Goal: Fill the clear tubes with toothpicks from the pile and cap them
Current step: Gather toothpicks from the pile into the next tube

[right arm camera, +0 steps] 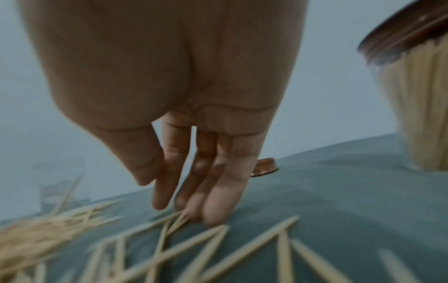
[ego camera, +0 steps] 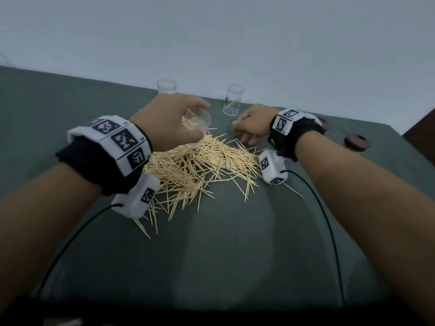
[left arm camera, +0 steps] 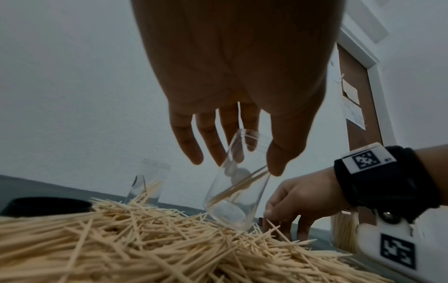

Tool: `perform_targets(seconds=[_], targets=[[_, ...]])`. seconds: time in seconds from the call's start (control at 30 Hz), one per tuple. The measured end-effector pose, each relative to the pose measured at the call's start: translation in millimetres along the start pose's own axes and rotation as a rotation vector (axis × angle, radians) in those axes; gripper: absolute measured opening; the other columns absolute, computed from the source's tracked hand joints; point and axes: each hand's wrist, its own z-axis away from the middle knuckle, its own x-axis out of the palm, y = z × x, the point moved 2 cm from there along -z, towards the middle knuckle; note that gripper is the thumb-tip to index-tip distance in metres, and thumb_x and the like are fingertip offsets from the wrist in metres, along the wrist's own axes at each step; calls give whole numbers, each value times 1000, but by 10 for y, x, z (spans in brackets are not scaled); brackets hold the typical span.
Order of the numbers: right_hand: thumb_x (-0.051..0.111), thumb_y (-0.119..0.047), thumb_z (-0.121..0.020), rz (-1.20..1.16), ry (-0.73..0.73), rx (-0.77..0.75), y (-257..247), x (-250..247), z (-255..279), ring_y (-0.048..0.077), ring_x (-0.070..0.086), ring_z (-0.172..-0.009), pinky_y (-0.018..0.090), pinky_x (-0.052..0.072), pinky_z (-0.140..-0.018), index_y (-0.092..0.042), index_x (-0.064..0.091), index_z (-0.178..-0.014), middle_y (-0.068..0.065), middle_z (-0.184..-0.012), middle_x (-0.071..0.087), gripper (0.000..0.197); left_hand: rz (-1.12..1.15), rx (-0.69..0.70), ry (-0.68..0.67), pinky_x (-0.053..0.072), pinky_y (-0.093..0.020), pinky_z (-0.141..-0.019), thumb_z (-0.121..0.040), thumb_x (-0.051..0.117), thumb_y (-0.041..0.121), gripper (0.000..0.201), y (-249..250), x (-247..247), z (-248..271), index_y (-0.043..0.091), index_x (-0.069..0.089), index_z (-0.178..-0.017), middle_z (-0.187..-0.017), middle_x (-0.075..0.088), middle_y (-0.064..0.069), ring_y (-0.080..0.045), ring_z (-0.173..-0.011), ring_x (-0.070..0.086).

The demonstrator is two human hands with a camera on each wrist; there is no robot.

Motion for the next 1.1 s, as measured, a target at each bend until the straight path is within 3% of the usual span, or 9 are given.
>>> perform_targets(seconds=[0.13,0.2,0.37,0.5,0.73,0.8,0.9,0.97,1.1], targets=[[49,-14,-93,292,96,-87,-96,-13,-118,22,61,-101,27,48,-83,-32,64,-119,2,-124,61,35,5,17,2,33,-16,-82,-83,71,32,56,14,13,6,28,52,-136,-111,56,17,-2,-97,51],[57,-10,-89,439,35,-102,-98,-10,-117,25,57,-114,33,47,-95,-31,62,-122,2,-131,58,40,-4,28,0,32,-16,-81,-84,71,32,56,13,9,16,27,52,-136,-109,54,17,-2,-96,49],[71,-23,-85,411,65,-129,-58,-57,-59,16,64,-96,26,47,-81,-21,73,-94,-4,-98,71,10,-1,39,-9,32,-16,-84,-84,71,31,57,39,12,23,25,51,-138,-118,59,13,-1,-99,48],[67,-31,-87,326,30,-165,-79,19,124,9,63,-89,24,45,-78,-28,74,-93,-13,-88,69,9,-11,65,-15,32,-16,-86,-85,71,32,58,85,24,39,25,50,-139,-124,60,10,0,-101,48],[37,-42,-101,272,-40,-243,-121,215,503,17,61,-97,31,46,-89,-23,67,-107,-4,-101,66,36,-29,96,3,32,-9,-78,-83,72,33,58,106,-9,26,25,52,-137,-121,60,12,1,-99,50],[35,-60,-96,235,-51,-259,-112,245,616,16,59,-98,31,45,-89,-28,65,-105,-7,-101,64,45,-29,110,18,35,-10,-81,-83,73,31,57,110,-52,13,24,54,-135,-115,58,14,0,-98,50],[52,-79,-75,283,-109,-264,-141,263,764,16,53,-119,34,41,-103,-31,48,-138,-6,-133,55,80,-39,103,22,41,-16,-88,-81,75,25,58,91,-95,5,22,54,-136,-110,55,14,-2,-99,52],[64,-74,-70,361,-99,-265,-190,298,799,21,48,-127,34,38,-107,-29,40,-145,0,-142,49,91,-28,69,23,47,-22,-90,-78,77,24,62,45,-78,16,20,53,-135,-116,60,10,-6,-100,57],[68,-51,-83,351,-26,-316,-270,372,778,20,50,-124,30,39,-101,-29,45,-142,-1,-139,52,67,13,37,31,48,-17,-85,-76,79,24,52,-16,10,57,22,55,-122,-108,61,11,-7,-101,60]])
